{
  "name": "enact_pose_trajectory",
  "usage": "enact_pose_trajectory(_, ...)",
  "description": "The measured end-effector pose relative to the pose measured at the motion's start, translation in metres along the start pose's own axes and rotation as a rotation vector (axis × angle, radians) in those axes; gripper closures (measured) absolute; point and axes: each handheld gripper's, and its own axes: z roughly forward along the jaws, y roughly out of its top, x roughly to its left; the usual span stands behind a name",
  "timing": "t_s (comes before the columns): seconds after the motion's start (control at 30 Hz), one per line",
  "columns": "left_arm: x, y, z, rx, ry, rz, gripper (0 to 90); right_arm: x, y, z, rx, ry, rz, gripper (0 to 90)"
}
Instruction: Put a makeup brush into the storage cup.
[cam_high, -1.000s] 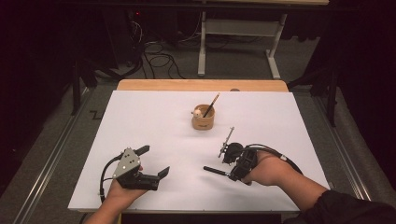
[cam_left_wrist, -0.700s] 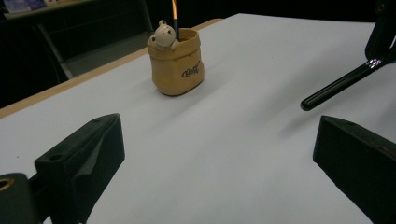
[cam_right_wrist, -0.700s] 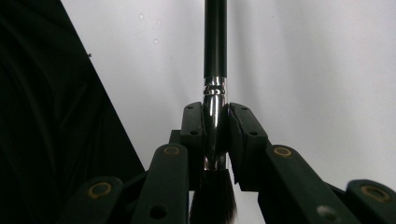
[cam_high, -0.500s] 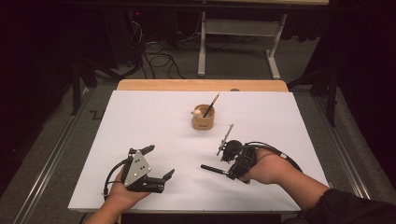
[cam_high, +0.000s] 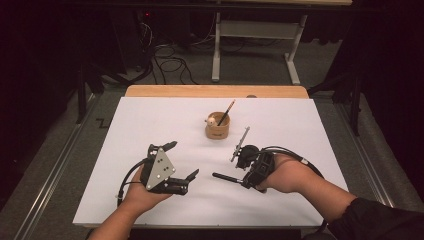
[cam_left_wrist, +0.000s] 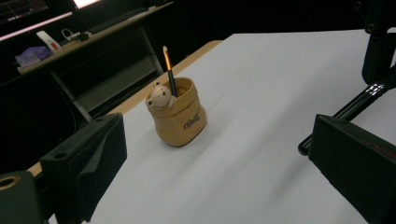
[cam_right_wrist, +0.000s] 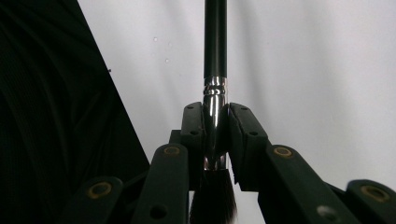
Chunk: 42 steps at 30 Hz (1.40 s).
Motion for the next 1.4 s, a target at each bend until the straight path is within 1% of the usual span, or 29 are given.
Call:
enact_pose_trajectory(0.07,-0.005,-0.003,0.0,0.007,0.005,0.023,5.6,0.001,-0.001,0.0,-0.001,-0.003,-0.001,78.3)
enact_pose_trajectory(0.13,-0.007,-0.007,0.0,0.018,0.008,0.034,5.7,0.001,-0.001,0.0,0.001,-0.005,-0.004,78.3)
enact_pose_trajectory(0.17,-0.007,-0.01,0.0,0.018,0.007,0.029,5.7,0.002,-0.001,0.0,0.007,-0.007,-0.01,78.3)
enact_pose_trajectory(0.27,-0.007,-0.017,-0.001,0.026,0.006,0.019,5.6,0.002,0.0,0.001,0.003,-0.006,-0.029,78.3)
enact_pose_trajectory(0.37,-0.006,-0.024,-0.004,0.031,0.008,0.014,5.7,0.002,0.002,0.001,-0.016,-0.003,-0.046,78.3)
enact_pose_trajectory(0.4,-0.005,-0.025,-0.004,0.033,0.009,0.013,5.6,0.002,0.003,0.001,-0.011,-0.005,-0.056,78.3)
enact_pose_trajectory(0.43,-0.004,-0.027,-0.005,0.037,0.008,0.012,5.6,0.002,0.003,0.002,-0.025,-0.001,-0.062,78.3)
enact_pose_trajectory(0.57,-0.004,-0.029,-0.006,0.043,0.006,0.014,5.6,0.001,0.006,0.003,-0.032,0.006,-0.099,78.3)
enact_pose_trajectory(0.6,-0.005,-0.029,-0.006,0.048,0.004,0.018,5.5,0.002,0.006,0.003,-0.026,0.008,-0.098,78.3)
enact_pose_trajectory(0.7,-0.006,-0.029,-0.005,0.049,0.002,0.029,5.6,0.002,0.007,0.006,-0.035,0.013,-0.108,78.3)
enact_pose_trajectory(0.8,-0.007,-0.03,-0.005,0.053,-0.002,0.036,5.5,0.002,0.008,0.006,-0.022,0.014,-0.122,78.3)
enact_pose_trajectory(0.87,-0.008,-0.03,-0.004,0.056,-0.003,0.042,5.5,0.002,0.007,0.007,-0.027,0.017,-0.128,78.3)
enact_pose_trajectory(0.9,-0.009,-0.03,-0.004,0.062,-0.005,0.048,5.5,0.003,0.008,0.007,-0.018,0.016,-0.126,78.3)
enact_pose_trajectory(1.0,-0.012,-0.031,-0.003,0.067,-0.006,0.066,5.9,0.003,0.008,0.007,-0.014,0.021,-0.124,78.3)
enact_pose_trajectory(1.13,-0.017,-0.031,0.0,0.086,-0.011,0.111,6.4,0.003,0.008,0.007,-0.005,0.018,-0.125,78.3)
enact_pose_trajectory(1.23,-0.021,-0.032,0.002,0.093,-0.002,0.143,6.7,0.004,0.009,0.007,-0.016,0.016,-0.128,78.3)
enact_pose_trajectory(1.3,-0.022,-0.032,0.003,0.1,0.004,0.164,7.1,0.004,0.011,0.005,-0.007,0.017,-0.124,78.2)
enact_pose_trajectory(1.4,-0.024,-0.034,0.004,0.109,0.01,0.181,7.9,0.005,0.013,0.005,-0.014,0.015,-0.12,78.3)
